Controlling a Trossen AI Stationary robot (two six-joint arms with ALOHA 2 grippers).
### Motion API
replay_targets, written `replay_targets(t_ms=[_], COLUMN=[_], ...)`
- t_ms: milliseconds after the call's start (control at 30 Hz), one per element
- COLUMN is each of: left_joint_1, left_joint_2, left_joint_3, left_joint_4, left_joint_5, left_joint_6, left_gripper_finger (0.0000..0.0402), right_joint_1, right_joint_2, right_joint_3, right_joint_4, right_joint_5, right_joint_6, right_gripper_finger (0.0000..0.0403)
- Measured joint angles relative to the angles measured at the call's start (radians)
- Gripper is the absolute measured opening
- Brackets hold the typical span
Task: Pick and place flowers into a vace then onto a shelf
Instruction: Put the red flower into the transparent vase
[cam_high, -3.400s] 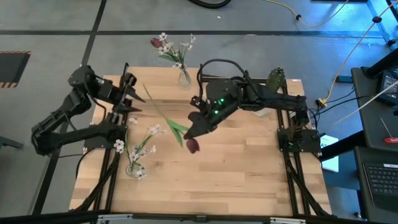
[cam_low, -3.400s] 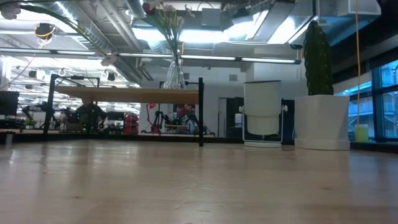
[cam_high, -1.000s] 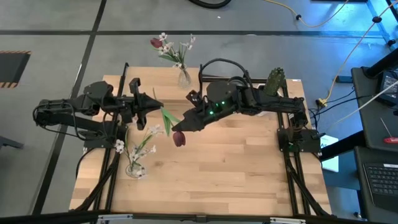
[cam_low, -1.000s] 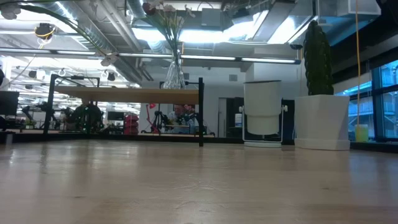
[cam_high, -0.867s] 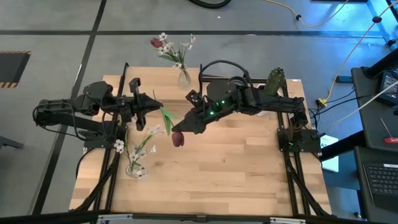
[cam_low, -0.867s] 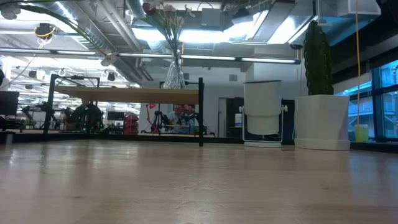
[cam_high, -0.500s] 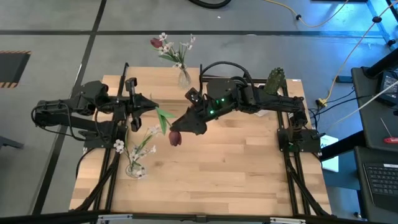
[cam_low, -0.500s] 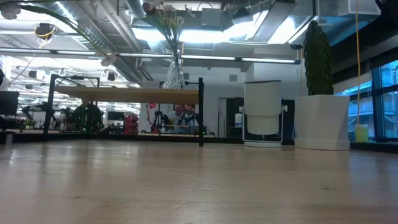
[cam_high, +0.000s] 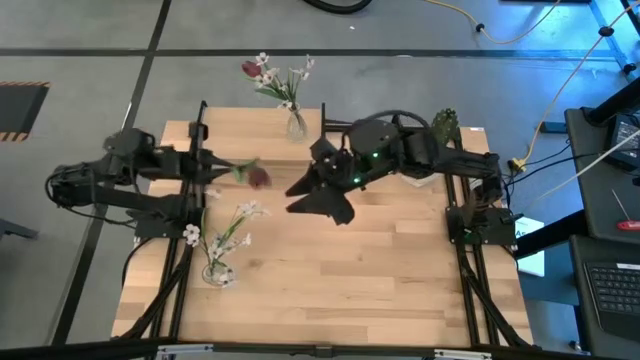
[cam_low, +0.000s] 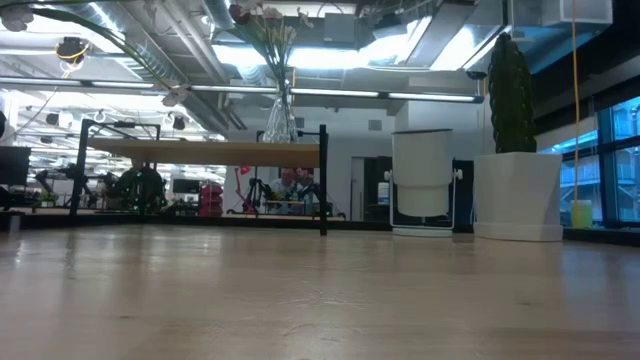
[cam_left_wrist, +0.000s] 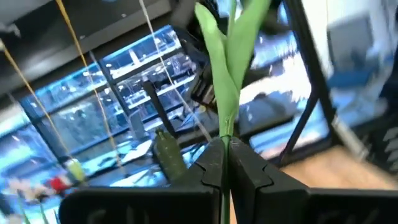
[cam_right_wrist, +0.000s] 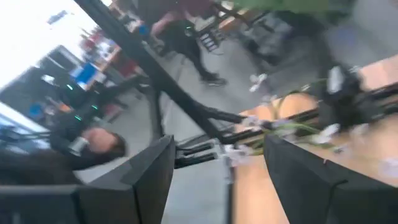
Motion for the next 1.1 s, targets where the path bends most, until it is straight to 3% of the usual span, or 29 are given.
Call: replay_targets(t_ms=[233,500,633,1100], left_joint_1=[0.000,0.000,0.000,0.000], left_joint_2=[-0.120,-0.249,-0.300,-0.342], left_joint_3=[0.000,0.000,0.000,-0.107], left_joint_4=[0.007,0.019,0.002,0.032], left_joint_5=[0.171,0.353,0.454,0.558], left_joint_6=[-0.360,-0.646,-0.691,-0.662], left_gripper_finger=[0.0006,0.0007,0.0007,0.0007], right_joint_1=[0.021,0.074,0.096,0.114], right_joint_2=[-0.029,-0.008,-0.006,0.044], right_joint_3=[0.000,0.000,0.000,0.000], right_joint_4=[-0.183,-0.229,-0.224,-0.198], right_joint_5=[0.198,0.308,0.343,0.360], right_joint_6=[-0.164,-0.264,-0.292,-0.313], right_gripper_finger=[0.0246,0.0246,0.0246,0.0246])
